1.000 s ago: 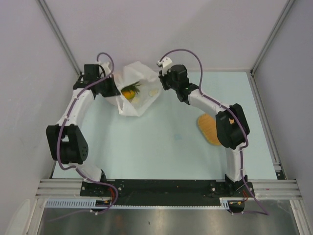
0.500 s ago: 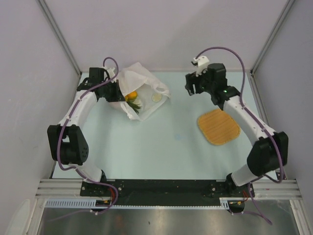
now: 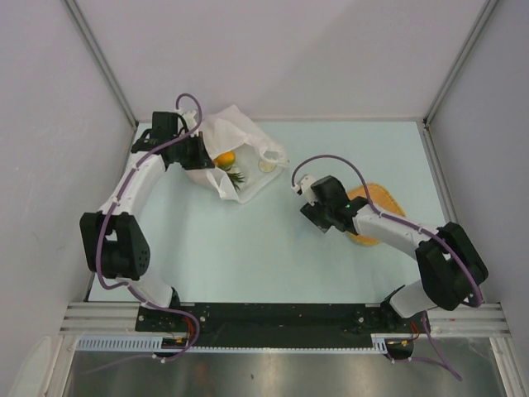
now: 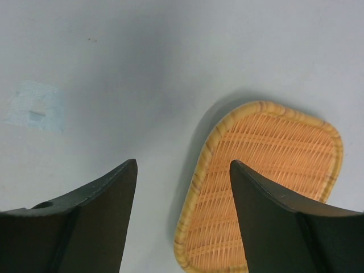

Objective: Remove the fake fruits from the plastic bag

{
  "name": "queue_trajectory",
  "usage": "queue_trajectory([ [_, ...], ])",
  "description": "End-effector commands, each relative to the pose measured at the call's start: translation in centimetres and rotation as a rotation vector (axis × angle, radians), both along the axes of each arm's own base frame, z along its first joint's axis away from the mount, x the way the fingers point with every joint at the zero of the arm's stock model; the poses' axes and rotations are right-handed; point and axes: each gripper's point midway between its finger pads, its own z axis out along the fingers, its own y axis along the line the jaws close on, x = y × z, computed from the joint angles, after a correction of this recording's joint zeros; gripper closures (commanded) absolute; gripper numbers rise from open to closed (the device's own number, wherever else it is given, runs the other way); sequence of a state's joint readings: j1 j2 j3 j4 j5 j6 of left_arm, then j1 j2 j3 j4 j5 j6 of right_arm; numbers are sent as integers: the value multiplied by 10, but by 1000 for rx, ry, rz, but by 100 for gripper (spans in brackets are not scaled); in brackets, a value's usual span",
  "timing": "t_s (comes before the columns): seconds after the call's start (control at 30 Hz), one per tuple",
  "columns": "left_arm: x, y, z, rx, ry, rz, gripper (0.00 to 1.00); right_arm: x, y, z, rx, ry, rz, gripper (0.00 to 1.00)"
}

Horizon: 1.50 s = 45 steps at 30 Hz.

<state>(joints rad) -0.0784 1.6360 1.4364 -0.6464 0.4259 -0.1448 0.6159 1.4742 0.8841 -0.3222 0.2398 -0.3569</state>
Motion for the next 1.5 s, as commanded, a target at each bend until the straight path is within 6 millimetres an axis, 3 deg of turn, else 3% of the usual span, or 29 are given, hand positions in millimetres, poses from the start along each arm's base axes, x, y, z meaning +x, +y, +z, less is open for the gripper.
queue_trajectory([
  [0.0, 8, -6, 51, -41, -135, 2, 99, 12, -5, 12, -105, -132, 9, 30],
  [0.5, 5, -18, 88, -137, -215, -36, 100, -2, -35, -43, -357, -59, 4, 40],
  [0.53, 5, -18, 96, -143, -249, -37, 100, -1, -35, -44, -360, -68, 9, 43],
  [0.7, -3, -19, 94, -165, -246, -25, 100, -6, -32, -49, -386, -74, 58, 60],
  [0.8, -6, -19, 92, -168, -228, -22, 100, -10, -22, -48, -369, -85, 103, 76],
  [0.87, -8, -19, 91, -169, -224, -19, 100, -12, -16, -49, -364, -91, 127, 80],
  [1.0, -10, -18, 90, -166, -227, -16, 100, -13, -3, -48, -354, -126, 178, 99],
  [1.3, -12, -18, 82, -168, -218, -13, 100, -34, 42, -49, -311, -138, 364, 100],
  [1.47, -13, -18, 78, -169, -203, -13, 100, -68, 67, -57, -252, -71, 490, 100],
])
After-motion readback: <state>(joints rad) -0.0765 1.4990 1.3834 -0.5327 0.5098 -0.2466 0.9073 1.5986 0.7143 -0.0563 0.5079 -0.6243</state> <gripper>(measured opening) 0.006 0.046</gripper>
